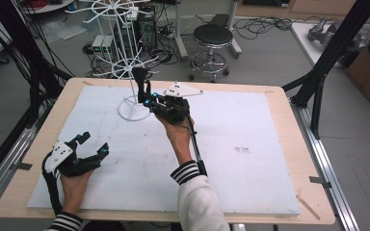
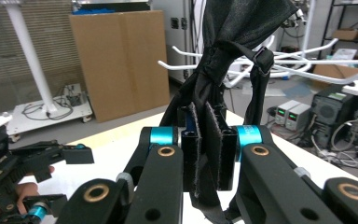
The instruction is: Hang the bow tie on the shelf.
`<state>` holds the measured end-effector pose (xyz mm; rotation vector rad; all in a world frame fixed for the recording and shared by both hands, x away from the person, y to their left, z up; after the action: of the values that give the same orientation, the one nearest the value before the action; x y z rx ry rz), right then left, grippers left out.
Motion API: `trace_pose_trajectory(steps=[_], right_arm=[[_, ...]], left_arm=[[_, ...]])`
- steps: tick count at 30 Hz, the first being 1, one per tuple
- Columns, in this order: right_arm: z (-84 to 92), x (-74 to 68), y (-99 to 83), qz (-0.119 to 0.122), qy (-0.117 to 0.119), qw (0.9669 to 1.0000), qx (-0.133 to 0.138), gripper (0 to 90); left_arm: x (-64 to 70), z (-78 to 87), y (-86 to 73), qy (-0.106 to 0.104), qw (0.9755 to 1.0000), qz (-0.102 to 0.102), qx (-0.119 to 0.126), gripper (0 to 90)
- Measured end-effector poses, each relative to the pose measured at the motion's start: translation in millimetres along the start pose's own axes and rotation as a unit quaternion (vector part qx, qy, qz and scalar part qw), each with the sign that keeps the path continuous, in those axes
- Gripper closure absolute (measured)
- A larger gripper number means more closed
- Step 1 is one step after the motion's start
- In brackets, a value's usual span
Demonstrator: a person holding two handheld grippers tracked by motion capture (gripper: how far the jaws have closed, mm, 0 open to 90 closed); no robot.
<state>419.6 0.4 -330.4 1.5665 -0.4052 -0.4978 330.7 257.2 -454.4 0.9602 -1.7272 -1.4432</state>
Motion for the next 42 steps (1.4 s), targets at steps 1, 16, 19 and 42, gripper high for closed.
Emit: trace_pose_trajectory(steps=[1, 16, 19, 42], right_arm=[[0.0, 0.0, 0.0, 0.000, 0.000, 1.0000, 0.000, 84.7], [-19.7, -2.1, -3.2, -0.004, 0.008, 0.9999, -0.010, 84.7], [-22.3, -1.9, -3.7, -0.003, 0.009, 0.9999, -0.010, 84.6], [-42.5, 11.7, -19.1, -0.014, -0.005, 0.9997, -0.019, 84.7]], left_arm=[[0.0, 0.0, 0.0, 0.000, 1.0000, 0.000, 0.000, 15.4], [-0.1, 0.0, 0.0, 0.000, 1.0000, 0.001, 0.002, 15.3], [0.0, -0.1, 0.1, 0.001, 1.0000, 0.003, 0.003, 15.3], [-1.2, -0.1, 0.1, 0.001, 1.0000, 0.006, 0.001, 15.4]])
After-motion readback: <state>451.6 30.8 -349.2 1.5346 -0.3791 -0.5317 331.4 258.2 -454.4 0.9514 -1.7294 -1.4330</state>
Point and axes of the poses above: each handheld gripper's, and its own axes: z roughly backward along the jaws, y roughly out of its top, x roughly to its right, the point moved 5 cm from there along -z, roughly forward along the jaws, and after that the axes turned 10 degrees about x, right-handed, at the moved point
